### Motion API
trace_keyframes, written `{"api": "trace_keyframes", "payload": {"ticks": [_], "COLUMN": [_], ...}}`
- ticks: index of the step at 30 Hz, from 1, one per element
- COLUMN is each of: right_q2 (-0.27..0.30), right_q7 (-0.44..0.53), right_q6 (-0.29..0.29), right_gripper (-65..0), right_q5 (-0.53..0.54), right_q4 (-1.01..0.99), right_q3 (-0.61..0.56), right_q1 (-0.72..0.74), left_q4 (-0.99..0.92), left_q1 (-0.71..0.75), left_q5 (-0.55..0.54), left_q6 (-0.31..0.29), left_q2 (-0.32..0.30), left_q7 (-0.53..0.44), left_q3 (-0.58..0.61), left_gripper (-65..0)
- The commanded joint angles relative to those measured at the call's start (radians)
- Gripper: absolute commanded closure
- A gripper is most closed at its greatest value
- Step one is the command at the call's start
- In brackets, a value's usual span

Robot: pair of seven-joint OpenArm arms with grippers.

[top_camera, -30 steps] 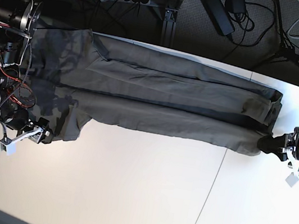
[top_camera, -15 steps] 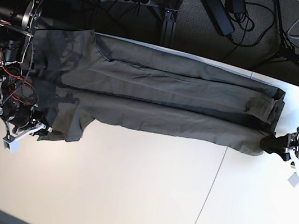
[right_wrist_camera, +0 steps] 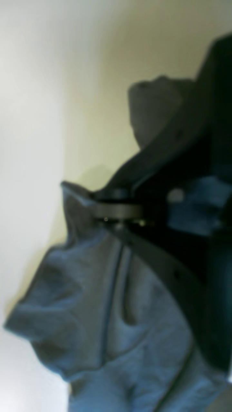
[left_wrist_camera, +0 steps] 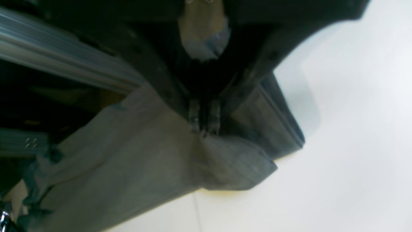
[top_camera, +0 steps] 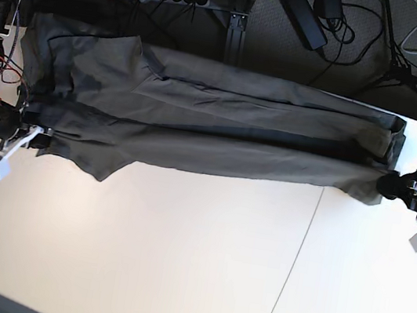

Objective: Fold the T-shirt properly
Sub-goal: 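Pull the folded hem edge taut between both grippers and lay it down, then regrasp the folded edge ends with both grippers and straighten the strip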

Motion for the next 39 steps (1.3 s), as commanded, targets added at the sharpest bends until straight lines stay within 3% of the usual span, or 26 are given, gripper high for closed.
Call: {"api": "trace_keyframes", "payload": {"ticks": [1,11,16,24,25,27,29,34,39], "right_q2": [0.043,0.163,0.166,0.158,0.156,0.153,0.148,0.143,0.145], "right_q7": [0.002,-0.024,-0.03,-0.079,-0.078,-0.072,-0.061,-0.023,-0.041], "right_q6": [0.074,0.073,0.073,0.073,0.072,0.068,0.067,0.065,0.066], "right_gripper": [0.0,0.0,0.0,0.0,-5.5,-26.7,-38.3,-39.3,-39.2], "right_q5": [0.016,0.035,0.035,0.019,0.008,0.008,0.005,-0.018,-0.006], "right_q4": [0.04,0.262,0.324,0.322,0.322,0.322,0.322,0.337,0.428], "right_q3": [0.009,0.051,0.116,0.121,0.121,0.121,0.121,0.144,0.222], "right_q1": [0.005,-0.198,-0.288,-0.325,-0.325,-0.325,-0.325,-0.317,-0.317], "left_q4": [0.02,0.029,0.029,0.029,0.029,0.029,0.029,0.029,0.071], "left_q1": [-0.009,0.006,0.007,0.059,0.064,0.068,0.067,0.063,0.072], "left_q5": [-0.014,-0.014,-0.014,-0.014,-0.014,-0.002,0.051,0.129,0.137], "left_q6": [-0.02,-0.02,-0.02,-0.02,-0.02,-0.02,-0.02,-0.02,-0.02], "left_q2": [-0.03,-0.034,-0.034,-0.037,-0.037,-0.037,-0.037,-0.043,-0.045], "left_q7": [-0.005,-0.002,-0.002,-0.019,-0.024,-0.046,-0.07,-0.115,-0.116], "left_q3": [-0.008,-0.008,-0.008,-0.008,-0.008,-0.008,-0.008,-0.025,-0.172], "left_gripper": [0.0,0.0,0.0,-1.0,-8.0,-22.4,-30.8,-31.2,-29.6]}}
